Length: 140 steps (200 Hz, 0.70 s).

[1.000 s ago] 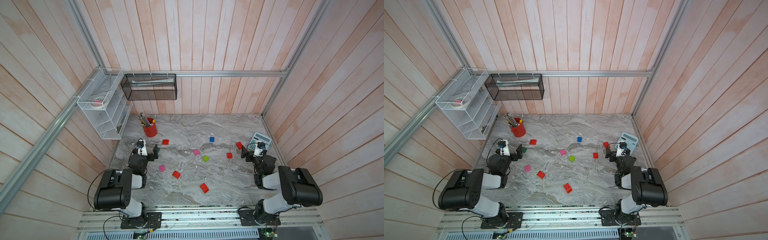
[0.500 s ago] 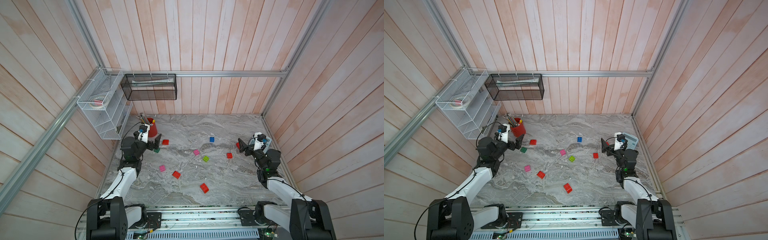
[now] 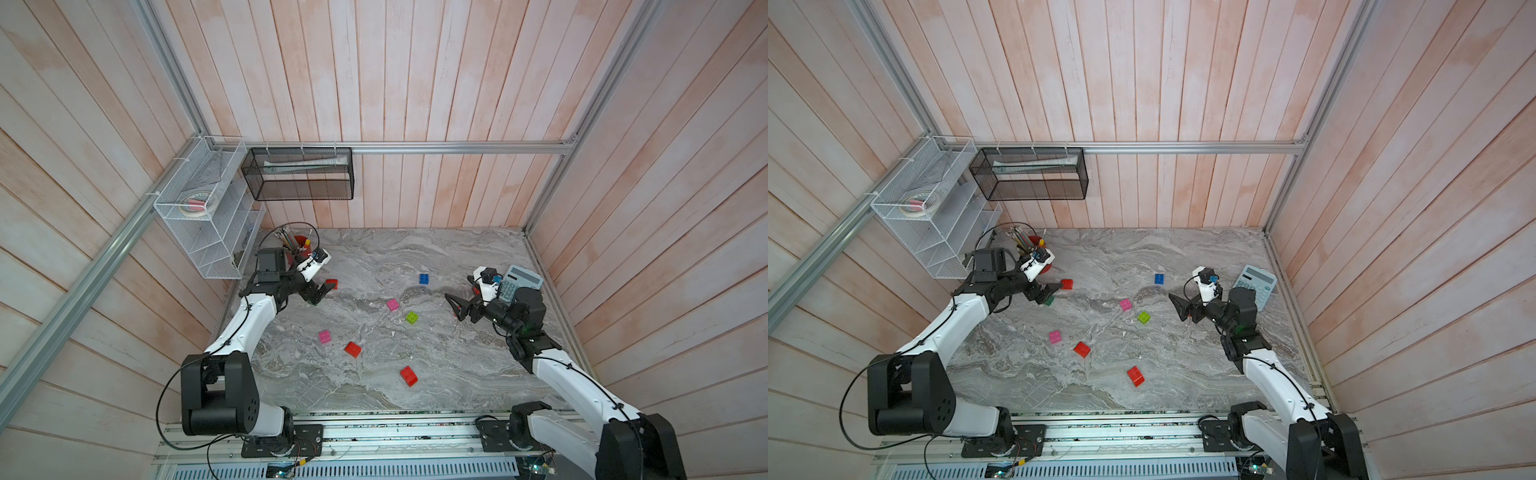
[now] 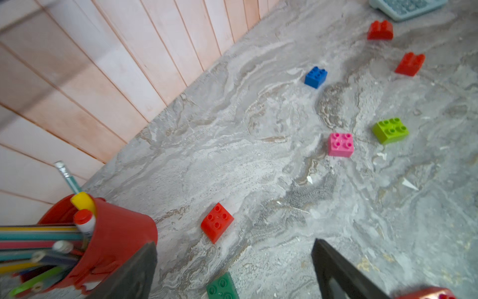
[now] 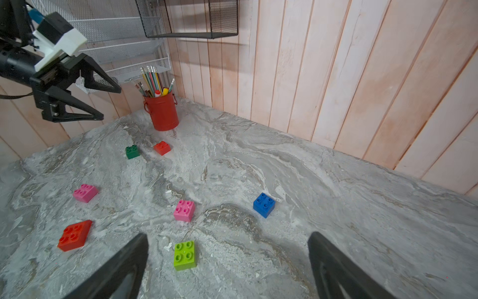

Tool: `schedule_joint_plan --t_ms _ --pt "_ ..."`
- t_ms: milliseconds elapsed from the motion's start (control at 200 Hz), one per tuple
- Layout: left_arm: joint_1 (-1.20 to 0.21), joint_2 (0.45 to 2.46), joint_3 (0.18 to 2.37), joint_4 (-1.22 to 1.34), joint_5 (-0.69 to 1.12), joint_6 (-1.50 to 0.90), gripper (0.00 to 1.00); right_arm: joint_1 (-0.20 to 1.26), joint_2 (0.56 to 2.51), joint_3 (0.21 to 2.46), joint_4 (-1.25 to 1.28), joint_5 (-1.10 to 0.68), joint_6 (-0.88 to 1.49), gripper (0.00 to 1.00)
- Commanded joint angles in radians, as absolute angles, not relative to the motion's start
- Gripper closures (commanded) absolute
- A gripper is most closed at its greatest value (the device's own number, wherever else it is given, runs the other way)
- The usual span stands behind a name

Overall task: Assemble the letter s with lego
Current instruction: Pick up the lego brick from the center of the board.

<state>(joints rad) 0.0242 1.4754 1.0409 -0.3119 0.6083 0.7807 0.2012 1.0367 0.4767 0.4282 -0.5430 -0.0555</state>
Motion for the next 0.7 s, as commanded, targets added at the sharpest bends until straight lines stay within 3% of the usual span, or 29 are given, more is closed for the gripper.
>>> schedule_joint_plan --t_ms 0,465,695 --pt "0.012 1.544 1.113 -0.453 0.548 0.942 0.07 0.210 1.032 0.509 0.352 -0.568 -0.086 0.02" --pt "-0.012 1.871 1.396 -0.583 0.444 1.113 0.20 0.215 1.093 0.536 0.278 -0.621 -0.104 0.02" --pt "-0.028 1.987 1.507 -0.624 0.433 1.135 0.22 0.215 1.140 0.542 0.271 -0.639 -0.116 0.02"
